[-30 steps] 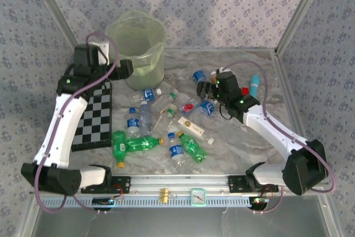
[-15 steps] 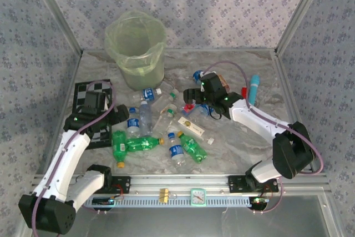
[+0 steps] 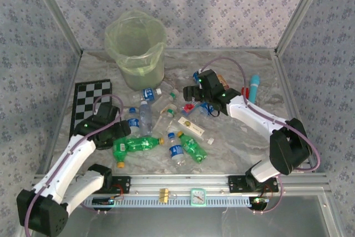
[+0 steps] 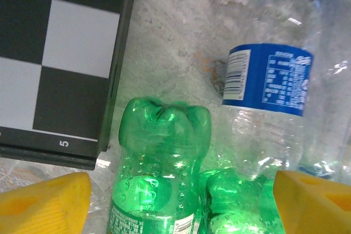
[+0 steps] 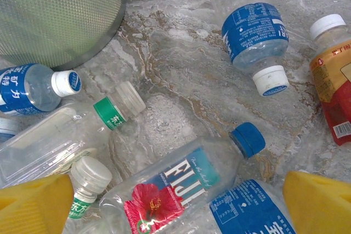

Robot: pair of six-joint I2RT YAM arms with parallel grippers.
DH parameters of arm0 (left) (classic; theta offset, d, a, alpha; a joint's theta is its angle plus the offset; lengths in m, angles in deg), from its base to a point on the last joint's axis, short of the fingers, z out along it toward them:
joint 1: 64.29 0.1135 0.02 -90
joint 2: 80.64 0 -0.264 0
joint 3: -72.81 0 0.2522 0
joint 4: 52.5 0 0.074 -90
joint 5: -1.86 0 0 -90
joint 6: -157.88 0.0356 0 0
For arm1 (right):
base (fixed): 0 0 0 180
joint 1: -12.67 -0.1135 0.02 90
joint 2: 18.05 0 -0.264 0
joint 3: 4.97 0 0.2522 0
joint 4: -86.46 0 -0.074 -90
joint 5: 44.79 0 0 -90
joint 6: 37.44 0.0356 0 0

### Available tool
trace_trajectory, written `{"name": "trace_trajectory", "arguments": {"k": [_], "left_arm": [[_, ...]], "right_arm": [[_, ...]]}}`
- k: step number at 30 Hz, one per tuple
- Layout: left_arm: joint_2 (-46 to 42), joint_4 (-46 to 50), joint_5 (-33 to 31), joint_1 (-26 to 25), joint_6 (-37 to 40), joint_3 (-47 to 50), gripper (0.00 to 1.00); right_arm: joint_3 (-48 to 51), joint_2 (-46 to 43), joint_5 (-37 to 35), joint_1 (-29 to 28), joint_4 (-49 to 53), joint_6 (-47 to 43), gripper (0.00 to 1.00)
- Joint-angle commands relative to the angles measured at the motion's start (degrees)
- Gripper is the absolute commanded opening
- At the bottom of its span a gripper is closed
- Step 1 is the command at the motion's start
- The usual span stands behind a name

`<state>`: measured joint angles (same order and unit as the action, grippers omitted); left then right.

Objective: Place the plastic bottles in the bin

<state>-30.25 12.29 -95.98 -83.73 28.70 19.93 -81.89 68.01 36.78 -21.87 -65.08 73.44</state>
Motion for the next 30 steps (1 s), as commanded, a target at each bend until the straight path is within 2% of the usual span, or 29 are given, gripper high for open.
{"name": "trace_trajectory", "arguments": {"k": [1,15,22,30], "left_arm": [[1.0,0.1,-2.1,-0.4,-4.1,2.6,0.84],[0.1,-6.3,-0.5,-2.5,-10.2,11.6,0.75],[1.2,-9.4,-2.2,-3.6,-10.8,13.0,0.74],[2.2,-11.0,-3.6,-3.6,-9.9,13.0,0.59]], "right_arm": [[-1.2,0.6,-1.5,-0.1,1.3,-1.4,1.0],[-0.6,-0.2,-1.8,-0.3,0.8,-0.5,1.0],[-1.0,-0.1,-2.1,-0.5,1.2,-0.9,1.0],[-1.2,-0.1,-3.2,-0.6,1.9,-1.2,1.0]]}}
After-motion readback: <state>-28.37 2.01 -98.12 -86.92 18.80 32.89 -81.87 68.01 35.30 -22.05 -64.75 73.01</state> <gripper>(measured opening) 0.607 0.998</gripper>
